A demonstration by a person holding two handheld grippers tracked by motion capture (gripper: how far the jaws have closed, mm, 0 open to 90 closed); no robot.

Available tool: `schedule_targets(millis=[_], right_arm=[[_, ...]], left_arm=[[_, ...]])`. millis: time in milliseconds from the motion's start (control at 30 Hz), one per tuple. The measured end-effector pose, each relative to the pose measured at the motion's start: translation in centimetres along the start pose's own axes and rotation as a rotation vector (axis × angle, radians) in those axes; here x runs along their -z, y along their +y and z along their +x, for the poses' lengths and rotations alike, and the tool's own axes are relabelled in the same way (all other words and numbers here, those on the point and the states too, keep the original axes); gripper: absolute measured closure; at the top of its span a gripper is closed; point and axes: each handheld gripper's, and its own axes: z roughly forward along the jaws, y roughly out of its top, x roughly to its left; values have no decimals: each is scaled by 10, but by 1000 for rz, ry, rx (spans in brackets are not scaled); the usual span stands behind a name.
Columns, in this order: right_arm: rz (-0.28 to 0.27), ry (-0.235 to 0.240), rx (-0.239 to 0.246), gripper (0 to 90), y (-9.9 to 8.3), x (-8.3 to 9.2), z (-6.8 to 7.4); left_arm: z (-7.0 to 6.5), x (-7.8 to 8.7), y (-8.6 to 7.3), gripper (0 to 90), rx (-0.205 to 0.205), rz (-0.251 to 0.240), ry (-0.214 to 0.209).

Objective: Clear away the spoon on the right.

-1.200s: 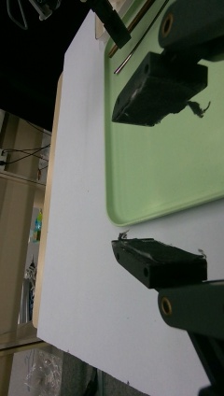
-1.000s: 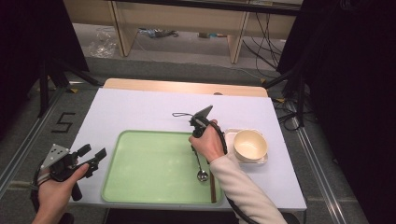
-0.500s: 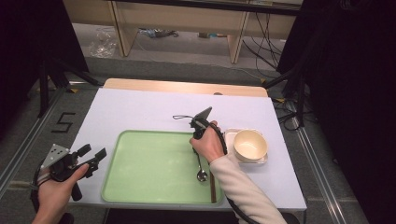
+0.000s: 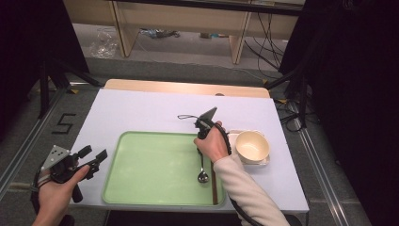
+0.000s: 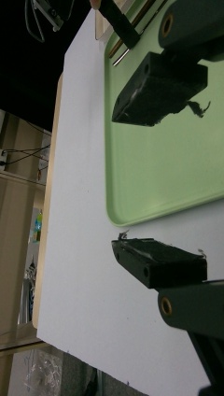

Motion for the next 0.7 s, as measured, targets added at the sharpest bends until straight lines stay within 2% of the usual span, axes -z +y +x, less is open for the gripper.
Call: schedule_targets(millis=[33, 100, 133, 233, 267, 300, 333, 367, 400, 500, 533, 567, 600, 633, 667, 700], right_arm=[[2, 12, -18, 876, 0, 0, 1], [-23, 11, 39, 854, 0, 2, -2], [-42, 10, 27, 837, 0, 5, -1], [-80, 21, 114, 747, 1, 24, -10], [-79, 36, 110, 723, 2, 31, -12], [-99, 28, 155, 677, 1, 41, -19], [-99, 25, 180, 658, 1, 46, -23], [-97, 9, 175, 658, 1, 53, -27], [-123, -3, 186, 655, 0, 60, -35], [-137, -1, 160, 631, -1, 75, -54], [-155, -3, 168, 621, -1, 79, -61], [-179, -13, 158, 612, -2, 81, -66], [-177, -15, 137, 598, -2, 86, -72], [-193, -30, 147, 584, -3, 88, -80], [-198, -41, 91, 578, -5, 93, -86], [-212, -45, 108, 571, -5, 95, -94]], left_arm=[[0, 0, 0, 321, -1, -1, 0], [0, 0, 0, 321, -5, -3, 1], [0, 0, 0, 321, 0, -2, 1], [0, 0, 0, 321, 1, 0, 0], [0, 0, 0, 321, 1, -1, 0], [0, 0, 0, 321, 1, -1, 0], [0, 0, 0, 321, 1, 1, 0], [0, 0, 0, 321, 1, 2, 0], [0, 0, 0, 321, 1, 2, 0], [0, 0, 0, 321, 0, 2, -2], [0, 0, 0, 321, 0, 3, -1], [0, 0, 0, 321, -4, 4, 1], [0, 0, 0, 321, -4, 5, 2], [0, -1, 0, 321, -4, 5, 1], [1, -1, 0, 321, -2, 7, 0], [0, -1, -1, 321, 5, 8, -2]])
